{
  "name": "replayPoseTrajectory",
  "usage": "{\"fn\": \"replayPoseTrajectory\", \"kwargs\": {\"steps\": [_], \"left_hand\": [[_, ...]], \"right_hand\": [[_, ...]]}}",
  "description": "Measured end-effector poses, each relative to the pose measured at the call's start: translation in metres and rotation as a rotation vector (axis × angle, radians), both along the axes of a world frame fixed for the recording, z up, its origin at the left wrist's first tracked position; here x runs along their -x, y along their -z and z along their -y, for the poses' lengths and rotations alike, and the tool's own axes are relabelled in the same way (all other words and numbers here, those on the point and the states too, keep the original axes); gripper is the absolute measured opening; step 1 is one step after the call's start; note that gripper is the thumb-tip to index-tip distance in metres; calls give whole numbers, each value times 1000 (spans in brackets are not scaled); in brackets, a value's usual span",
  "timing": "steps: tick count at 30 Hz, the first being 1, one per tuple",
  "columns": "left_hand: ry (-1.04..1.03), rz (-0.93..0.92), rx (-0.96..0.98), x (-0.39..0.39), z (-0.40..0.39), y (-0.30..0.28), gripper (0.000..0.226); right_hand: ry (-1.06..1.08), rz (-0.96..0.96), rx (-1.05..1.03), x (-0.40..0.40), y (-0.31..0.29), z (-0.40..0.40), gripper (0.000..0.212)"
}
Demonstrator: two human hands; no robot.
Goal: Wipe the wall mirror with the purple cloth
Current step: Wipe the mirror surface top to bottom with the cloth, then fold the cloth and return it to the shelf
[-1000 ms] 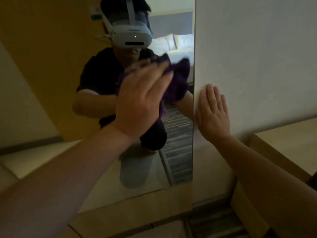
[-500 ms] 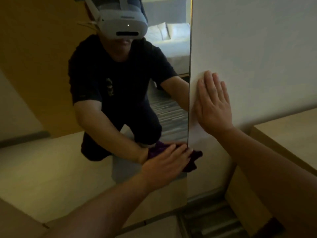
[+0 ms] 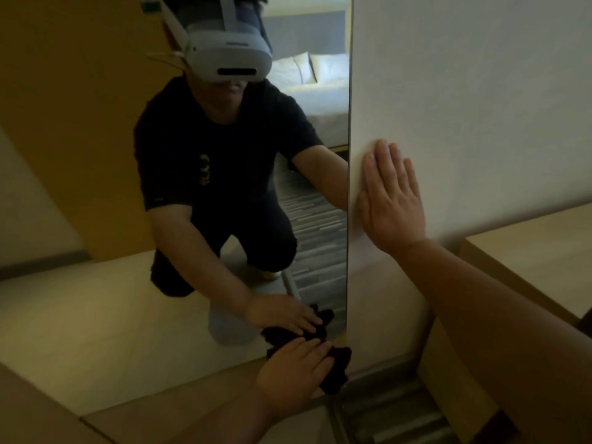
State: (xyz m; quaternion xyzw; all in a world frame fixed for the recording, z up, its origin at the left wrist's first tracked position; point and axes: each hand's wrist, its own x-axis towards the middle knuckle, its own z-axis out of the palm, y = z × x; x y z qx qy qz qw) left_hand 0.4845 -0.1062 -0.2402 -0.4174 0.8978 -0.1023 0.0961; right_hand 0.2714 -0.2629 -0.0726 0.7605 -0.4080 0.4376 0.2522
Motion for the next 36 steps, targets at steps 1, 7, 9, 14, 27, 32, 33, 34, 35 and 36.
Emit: {"fn": "replayPoseTrajectory", "kwargs": {"steps": [1,7,9,14,27,32,33,34,35,36], "left_hand": [[-64,-127,-43,-2,-6,-7,49],[-477,-717,-422,-14,-53,-93,38],[-550,-799,-522,-13,-71,-140,26],[-529,-966,-753,-8,-109,-279,20],[-163,-558,-874,74,-165,-550,26],[-10,-426,-905,128,-190,-561,45],[17,-409,-885,141,-193,-560,42],[31,-397,-871,155,-196,-558,38],[40,-383,-861,170,-197,-555,34],[56,-360,-849,187,-195,-552,30]], "right_hand": [[12,-19,-30,2,-1,-3,58],[44,-61,-431,2,-32,-50,59],[29,-32,-636,3,-59,-76,58],[-144,148,-1037,5,-175,-171,43],[-79,-370,-1555,67,-426,-351,32],[-22,-210,-1627,148,-434,-381,18],[-2,-206,-1652,166,-432,-386,18],[15,-206,-1679,184,-429,-391,18],[27,-199,-1705,200,-425,-395,19],[39,-185,-1722,215,-421,-398,22]]}}
